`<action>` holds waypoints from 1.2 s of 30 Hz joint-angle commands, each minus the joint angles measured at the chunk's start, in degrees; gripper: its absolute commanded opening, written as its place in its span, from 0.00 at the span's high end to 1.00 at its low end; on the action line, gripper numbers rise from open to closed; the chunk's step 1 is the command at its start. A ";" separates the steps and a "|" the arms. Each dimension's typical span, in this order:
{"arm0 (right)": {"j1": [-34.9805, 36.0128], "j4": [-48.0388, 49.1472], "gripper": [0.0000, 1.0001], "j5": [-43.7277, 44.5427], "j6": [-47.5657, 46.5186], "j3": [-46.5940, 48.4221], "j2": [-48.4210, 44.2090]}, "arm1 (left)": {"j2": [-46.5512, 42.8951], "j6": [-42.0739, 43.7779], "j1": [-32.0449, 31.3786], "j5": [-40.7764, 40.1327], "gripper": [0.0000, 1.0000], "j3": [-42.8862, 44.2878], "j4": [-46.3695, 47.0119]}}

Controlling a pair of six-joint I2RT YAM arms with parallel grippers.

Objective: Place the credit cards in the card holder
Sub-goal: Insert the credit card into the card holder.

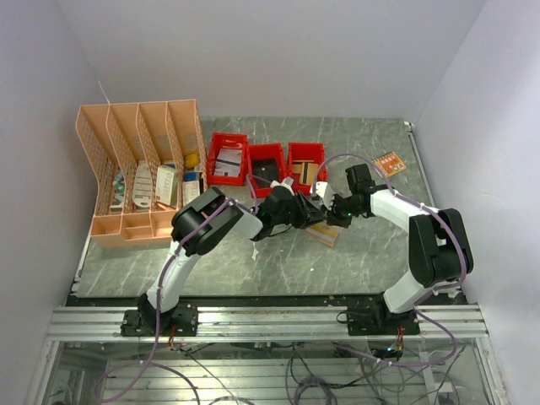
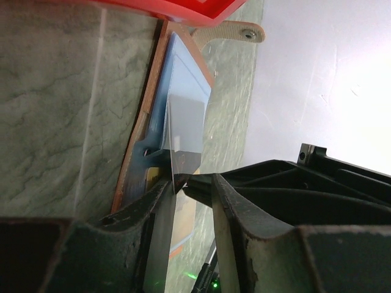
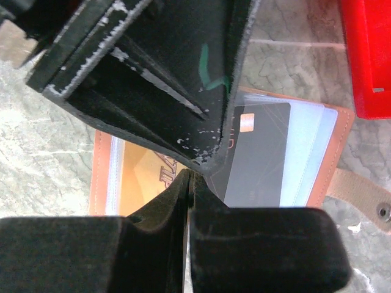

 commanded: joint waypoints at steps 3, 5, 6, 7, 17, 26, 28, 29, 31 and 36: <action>-0.73 2.36 1.00 2.92 2.84 0.67 2.67 | -1.39 2.45 0.48 0.21 0.58 -2.66 -4.40; -0.90 1.99 1.00 1.42 2.86 0.89 2.68 | -1.44 1.95 0.57 1.09 0.56 -2.95 -4.42; -0.95 1.77 1.00 0.67 2.88 0.98 2.70 | -1.44 1.73 0.61 1.54 0.56 -3.00 -4.42; -0.97 1.60 1.00 -0.01 2.70 1.02 2.60 | -1.71 1.55 0.65 1.88 0.56 -3.36 -4.34; -1.04 2.11 1.00 -0.04 4.66 1.52 3.39 | -4.62 2.94 1.01 3.93 0.59 -5.30 -6.43; -1.00 -1.24 0.98 -7.60 3.14 3.47 4.31 | -8.32 9.22 1.03 2.90 0.72 -7.04 -8.04; -0.99 -3.30 0.99 -9.78 2.29 4.54 5.24 | -7.75 9.27 1.05 3.41 0.80 -7.22 -7.80; -0.97 -3.73 0.99 -10.50 2.15 4.86 5.53 | -7.46 9.17 1.06 3.53 0.85 -7.35 -7.62; -0.95 -3.26 0.99 -10.55 3.25 5.09 6.03 | -7.11 9.43 1.01 3.51 0.88 -7.66 -7.70; -0.87 -0.19 1.00 -6.73 7.53 5.69 7.87 | -6.81 11.43 1.01 3.02 0.91 -7.51 -10.39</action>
